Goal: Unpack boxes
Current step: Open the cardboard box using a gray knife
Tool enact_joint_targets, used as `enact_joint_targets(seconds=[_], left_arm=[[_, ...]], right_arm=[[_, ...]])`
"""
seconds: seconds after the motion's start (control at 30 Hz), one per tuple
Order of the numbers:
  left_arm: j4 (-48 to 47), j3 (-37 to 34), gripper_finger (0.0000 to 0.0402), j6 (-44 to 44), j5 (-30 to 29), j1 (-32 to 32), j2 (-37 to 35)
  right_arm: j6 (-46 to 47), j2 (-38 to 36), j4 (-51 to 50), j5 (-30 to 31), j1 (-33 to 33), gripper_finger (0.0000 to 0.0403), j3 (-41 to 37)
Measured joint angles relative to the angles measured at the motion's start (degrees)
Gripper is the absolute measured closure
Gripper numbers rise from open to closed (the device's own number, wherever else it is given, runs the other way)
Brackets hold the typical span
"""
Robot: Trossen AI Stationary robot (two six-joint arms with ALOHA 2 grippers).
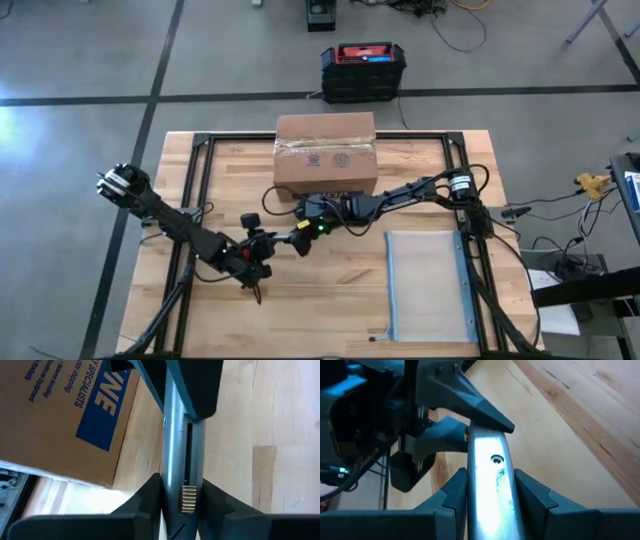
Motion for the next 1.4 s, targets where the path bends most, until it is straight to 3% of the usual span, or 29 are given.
enact_joint_targets(seconds=[0.17, 0.4, 0.57, 0.8, 1.03, 1.17, 1.4], left_arm=[[-0.12, 0.02, 0.0339, -1.77, 0.87, -0.02, -0.53], [-1.38, 0.07, 0.0344, -3.03, 2.76, -0.22, -5.69], [-5.04, -0.04, 0.0344, -4.75, 2.69, -0.63, -11.63], [-5.65, -0.23, 0.0344, -4.91, 2.63, -0.9, -19.47], [-2.45, -0.31, 0.0344, -0.71, 2.2, -2.0, -28.03], [2.0, -0.33, 0.0344, 4.75, 1.75, -2.54, -31.59], [10.1, -0.94, 0.0344, 12.53, 2.5, -3.04, -32.63]], right_arm=[[-4.45, 0.0, 0.06, -0.89, -0.01, 0.0295, 0.02], [-17.46, -0.34, -0.92, -2.63, 0.13, 0.0156, 0.39], [-26.73, -4.27, -0.9, 0.07, 0.07, 0.0112, 0.48], [-45.83, -11.75, -4.93, 12.72, 2.58, 0.0129, 0.14], [-53.38, -12.66, -2.02, 14.0, 4.66, 0.0169, -0.22], [-53.55, -11.13, 5.46, 13.12, 4.55, 0.0185, -1.08], [-55.89, -7.64, 27.52, 11.69, 4.55, 0.019, -2.89]])
